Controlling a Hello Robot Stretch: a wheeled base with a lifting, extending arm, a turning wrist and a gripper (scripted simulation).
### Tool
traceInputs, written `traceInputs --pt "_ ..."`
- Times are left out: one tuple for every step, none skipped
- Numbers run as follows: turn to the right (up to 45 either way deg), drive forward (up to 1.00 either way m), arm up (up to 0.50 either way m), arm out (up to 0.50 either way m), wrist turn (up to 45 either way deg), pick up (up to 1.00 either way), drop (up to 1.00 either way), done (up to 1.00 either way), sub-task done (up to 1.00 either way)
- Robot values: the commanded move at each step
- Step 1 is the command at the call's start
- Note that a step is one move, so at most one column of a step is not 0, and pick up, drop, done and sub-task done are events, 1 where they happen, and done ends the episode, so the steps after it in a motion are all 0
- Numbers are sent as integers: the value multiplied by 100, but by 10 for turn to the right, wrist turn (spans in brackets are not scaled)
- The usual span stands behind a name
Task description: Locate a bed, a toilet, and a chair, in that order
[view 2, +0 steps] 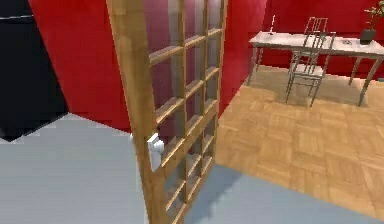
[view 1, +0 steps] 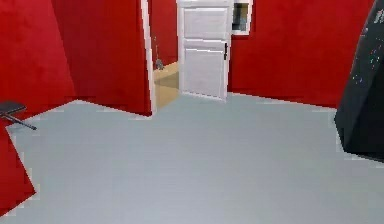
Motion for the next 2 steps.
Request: traceInputs --pt "0 100 0 0 0 0 0 0 0" --pt "0 100 0 0 0 0 0 0 0"
